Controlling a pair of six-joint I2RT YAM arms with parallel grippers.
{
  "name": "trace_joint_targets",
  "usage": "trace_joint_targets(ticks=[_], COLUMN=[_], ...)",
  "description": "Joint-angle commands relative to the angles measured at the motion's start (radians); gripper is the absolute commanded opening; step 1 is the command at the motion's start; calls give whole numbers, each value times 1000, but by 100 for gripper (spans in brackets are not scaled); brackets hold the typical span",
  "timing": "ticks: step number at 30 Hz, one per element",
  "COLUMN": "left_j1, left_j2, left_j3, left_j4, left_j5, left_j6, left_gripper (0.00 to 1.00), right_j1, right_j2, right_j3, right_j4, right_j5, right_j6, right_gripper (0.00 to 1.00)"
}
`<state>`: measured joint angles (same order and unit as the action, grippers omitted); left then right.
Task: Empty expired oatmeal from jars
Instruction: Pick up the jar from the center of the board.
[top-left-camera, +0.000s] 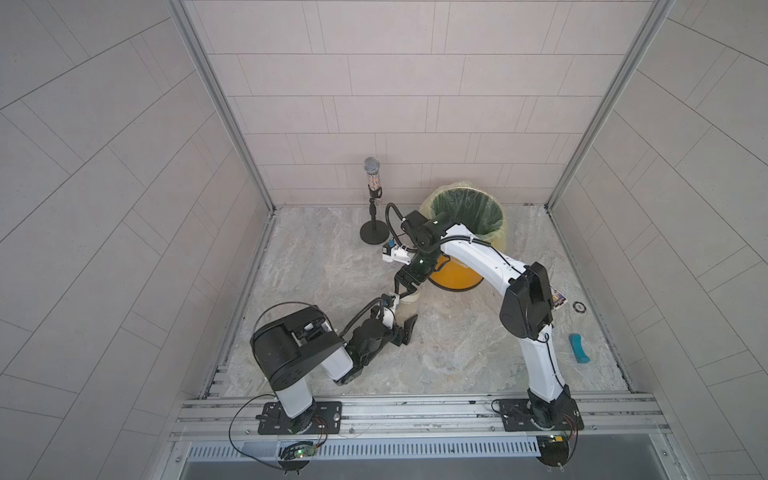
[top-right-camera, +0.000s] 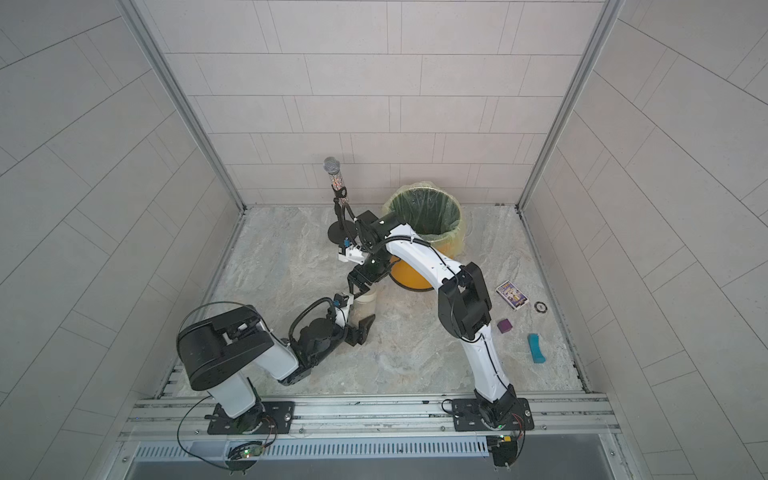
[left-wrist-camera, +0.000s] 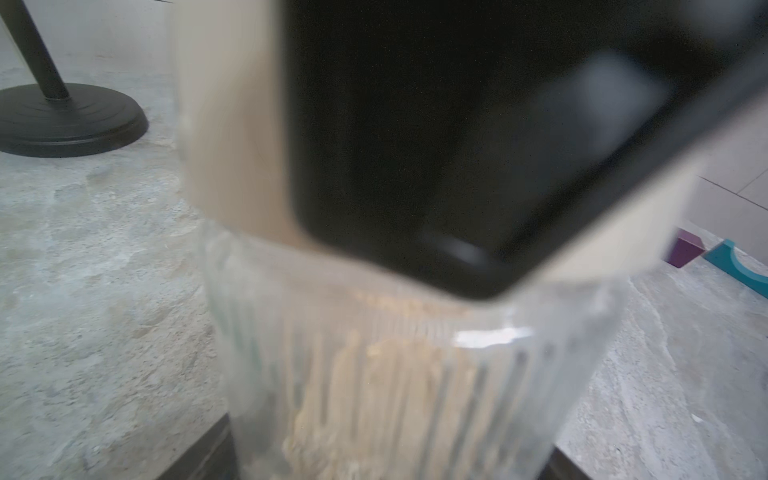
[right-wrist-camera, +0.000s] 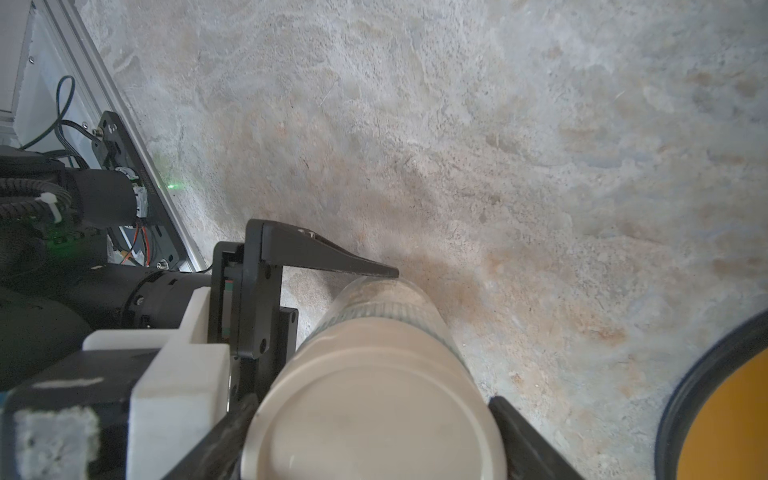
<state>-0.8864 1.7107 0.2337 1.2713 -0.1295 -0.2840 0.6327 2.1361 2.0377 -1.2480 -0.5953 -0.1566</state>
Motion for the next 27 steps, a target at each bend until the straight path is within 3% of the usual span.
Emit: trace_joint_targets(ticks=[1,10,16,27], left_j1=[17,22,28,53], left_j2=[-23,-86,-192,-384], left_j3=[2,-4,21,87], left_j4=[56,4,-146,-382], left_j5=[61,70,100,167], left_j6=[-49,-50,-29,-6], left_gripper=[0,0,0,0], right_j1=[7,8,8,10], right_j2=[-1,-25,-54,-97], right_j3=[3,0,-17,-11], right_j4=[-118,-167,-166,-221], right_j5=[-16,-9,43,16], right_j6=[-86,-186,-243,-390], right_gripper=[21,23,26,36])
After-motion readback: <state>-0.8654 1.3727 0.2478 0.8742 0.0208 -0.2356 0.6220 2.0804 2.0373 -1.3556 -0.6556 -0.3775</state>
